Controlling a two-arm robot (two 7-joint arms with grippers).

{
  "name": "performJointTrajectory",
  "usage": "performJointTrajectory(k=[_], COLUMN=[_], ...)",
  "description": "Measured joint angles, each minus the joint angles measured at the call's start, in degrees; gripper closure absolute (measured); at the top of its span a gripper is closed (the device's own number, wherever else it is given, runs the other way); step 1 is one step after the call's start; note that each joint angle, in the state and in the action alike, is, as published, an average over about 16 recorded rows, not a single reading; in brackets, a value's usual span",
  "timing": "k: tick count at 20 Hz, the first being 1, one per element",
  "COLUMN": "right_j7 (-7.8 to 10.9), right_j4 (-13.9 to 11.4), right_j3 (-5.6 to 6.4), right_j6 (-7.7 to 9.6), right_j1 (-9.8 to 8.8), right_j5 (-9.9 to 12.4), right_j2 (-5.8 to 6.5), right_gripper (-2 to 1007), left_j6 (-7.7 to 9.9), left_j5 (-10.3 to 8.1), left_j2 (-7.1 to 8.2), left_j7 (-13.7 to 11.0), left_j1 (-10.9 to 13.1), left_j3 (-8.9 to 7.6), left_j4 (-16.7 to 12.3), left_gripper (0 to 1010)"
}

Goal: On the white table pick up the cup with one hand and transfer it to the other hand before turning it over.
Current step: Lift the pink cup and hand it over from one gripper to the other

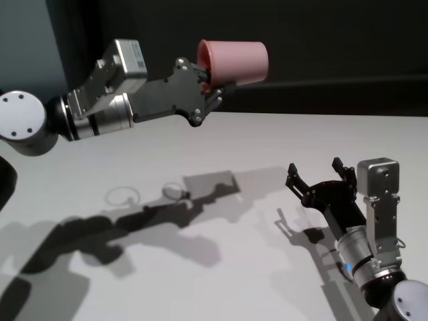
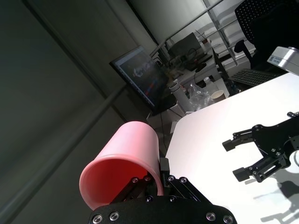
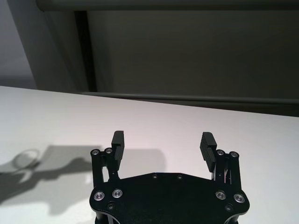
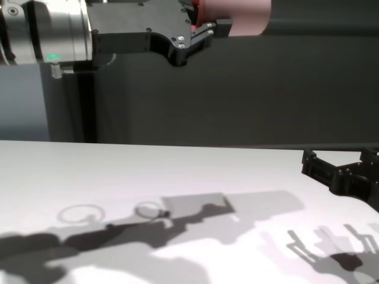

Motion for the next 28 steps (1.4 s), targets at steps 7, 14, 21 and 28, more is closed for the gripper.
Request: performJointTrajectory(k=[7, 14, 21, 28], right_j7=[0.00, 0.06, 2.23, 7.33], right_j4=[0.00, 0.01, 0.44, 0.70], right_j3=[0.00, 0.00, 0.45, 2.71], right_j6=[0.00, 0.00, 0.99, 4.39], right_j1=[0.00, 0.00, 0.56, 1.43], right_j5=[0.00, 0.01, 1.84, 8.53], right_j2=[0.00, -0.01, -0.70, -2.15], right_gripper=[3, 3, 3, 3], left_j6=[0.08, 0.07, -0.02, -0.09], left_j5=[0.43, 0.53, 0.57, 0.60], left_j2=[-0.60, -0.53, -0.44, -0.39], left_j7=[0.00, -0.07, -0.20, -0.27], left_j1=[-0.16, -0.16, -0.21, -0.25], left_j3=[0.14, 0.19, 0.26, 0.30], left_j4=[0.89, 0.85, 0.80, 0.77], left_gripper=[967, 968, 968, 968])
